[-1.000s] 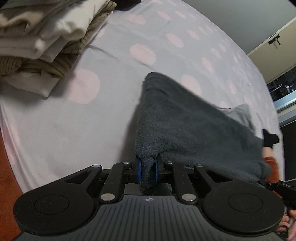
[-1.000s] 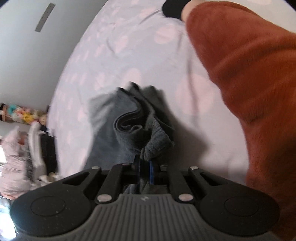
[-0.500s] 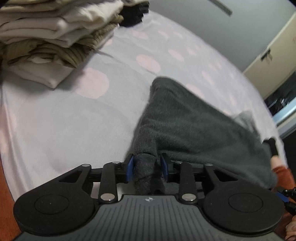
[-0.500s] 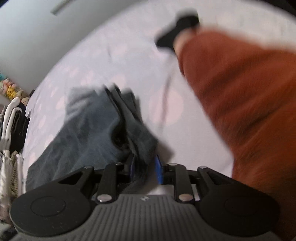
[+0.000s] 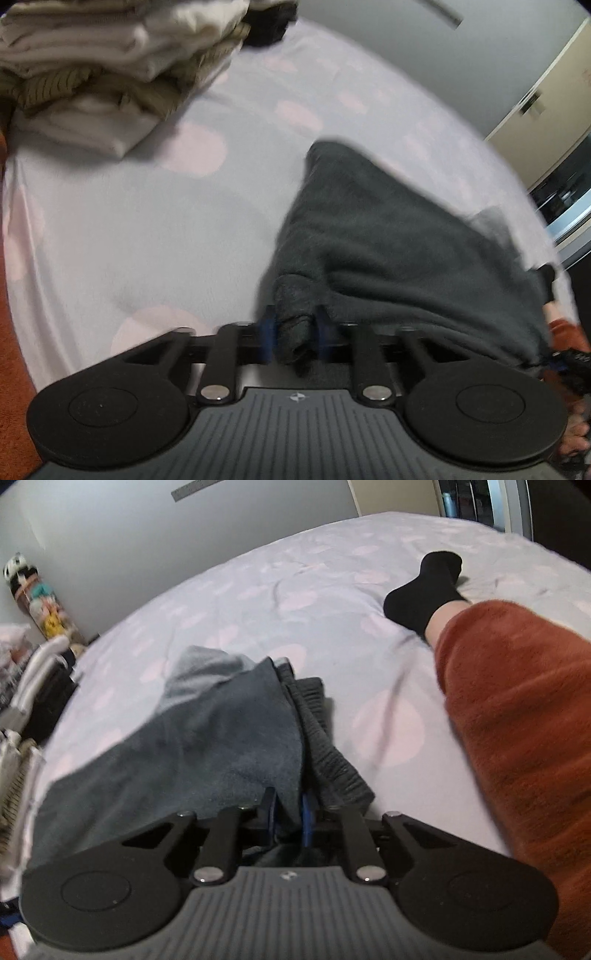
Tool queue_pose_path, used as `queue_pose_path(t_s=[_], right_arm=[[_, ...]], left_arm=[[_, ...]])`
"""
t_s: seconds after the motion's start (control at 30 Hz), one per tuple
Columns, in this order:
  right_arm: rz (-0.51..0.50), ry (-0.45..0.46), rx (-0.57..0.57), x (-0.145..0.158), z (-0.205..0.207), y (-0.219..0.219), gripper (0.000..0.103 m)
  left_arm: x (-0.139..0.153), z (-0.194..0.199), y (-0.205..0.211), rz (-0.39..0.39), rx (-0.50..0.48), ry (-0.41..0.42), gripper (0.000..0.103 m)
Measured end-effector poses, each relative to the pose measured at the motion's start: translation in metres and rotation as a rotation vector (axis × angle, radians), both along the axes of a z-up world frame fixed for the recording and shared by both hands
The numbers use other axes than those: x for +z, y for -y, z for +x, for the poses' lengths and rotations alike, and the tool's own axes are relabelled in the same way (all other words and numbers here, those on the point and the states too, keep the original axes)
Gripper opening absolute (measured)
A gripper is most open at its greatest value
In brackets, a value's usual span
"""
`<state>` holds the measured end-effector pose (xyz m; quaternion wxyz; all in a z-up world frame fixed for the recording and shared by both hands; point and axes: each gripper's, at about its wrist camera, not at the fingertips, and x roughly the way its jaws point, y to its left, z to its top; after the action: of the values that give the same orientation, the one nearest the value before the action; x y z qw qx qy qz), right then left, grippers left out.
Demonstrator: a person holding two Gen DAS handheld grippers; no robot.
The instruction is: Fold clothes
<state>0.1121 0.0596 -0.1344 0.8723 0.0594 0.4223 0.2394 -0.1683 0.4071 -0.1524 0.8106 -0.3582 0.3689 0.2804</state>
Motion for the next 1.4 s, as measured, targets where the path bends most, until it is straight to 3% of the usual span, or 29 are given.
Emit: queue_pose_path(t_s=[0.2, 0.37, 0.47, 0.6, 0.67, 0.7, 0.73, 0.8, 0.83, 0.97, 1.17, 1.33, 1.4], right_arm=[[-0.095, -0.001, -0.022, -0.011, 0.002, -0.005, 0.014], [-0.076, 0.083, -0.018, 0.001, -0.010, -0.005, 0.022], [-0.024, 0.171, -0.031, 0.013, -0.022, 0.001, 0.038], [0.008, 0.255, -0.036, 0.024, -0.030, -0.003, 0.067], [0.013, 0.271, -0.028, 0.026, -0.032, -0.009, 0.080], [0.012, 0.293, -0.033, 0.026, -0.034, -0.011, 0.080], [-0.012, 0.345, -0.049, 0.026, -0.036, -0.015, 0.082], [-0.060, 0.445, -0.079, 0.025, -0.040, -0.023, 0.101], [-0.087, 0.462, -0.071, 0.025, -0.037, -0.029, 0.103], [-0.123, 0.408, 0.007, 0.023, -0.015, -0.045, 0.102], [-0.130, 0.257, 0.003, -0.006, 0.011, -0.056, 0.102], [-0.125, 0.037, -0.002, -0.038, 0.030, -0.053, 0.102], [-0.128, 0.036, 0.001, -0.041, 0.030, -0.054, 0.103]], left_arm=[[0.001, 0.009, 0.014, 0.074, -0.053, -0.098, 0.019], [0.017, 0.001, 0.023, 0.162, -0.055, -0.033, 0.021], [0.031, -0.006, 0.031, 0.256, -0.046, 0.046, 0.026], [0.042, -0.002, 0.040, 0.403, -0.024, 0.097, 0.055], [0.042, 0.004, 0.040, 0.422, -0.030, 0.113, 0.059], [0.040, 0.009, 0.040, 0.426, -0.026, 0.107, 0.062], [0.039, 0.014, 0.040, 0.430, -0.021, 0.101, 0.066], [0.034, 0.024, 0.037, 0.435, -0.011, 0.083, 0.066], [0.032, 0.029, 0.034, 0.439, -0.007, 0.079, 0.066], [0.027, 0.039, 0.026, 0.467, 0.019, 0.070, 0.072], [0.009, 0.046, 0.004, 0.406, 0.040, 0.033, 0.072], [-0.001, 0.050, -0.006, 0.365, 0.047, 0.002, 0.072], [-0.003, 0.051, -0.007, 0.354, 0.048, -0.006, 0.072]])
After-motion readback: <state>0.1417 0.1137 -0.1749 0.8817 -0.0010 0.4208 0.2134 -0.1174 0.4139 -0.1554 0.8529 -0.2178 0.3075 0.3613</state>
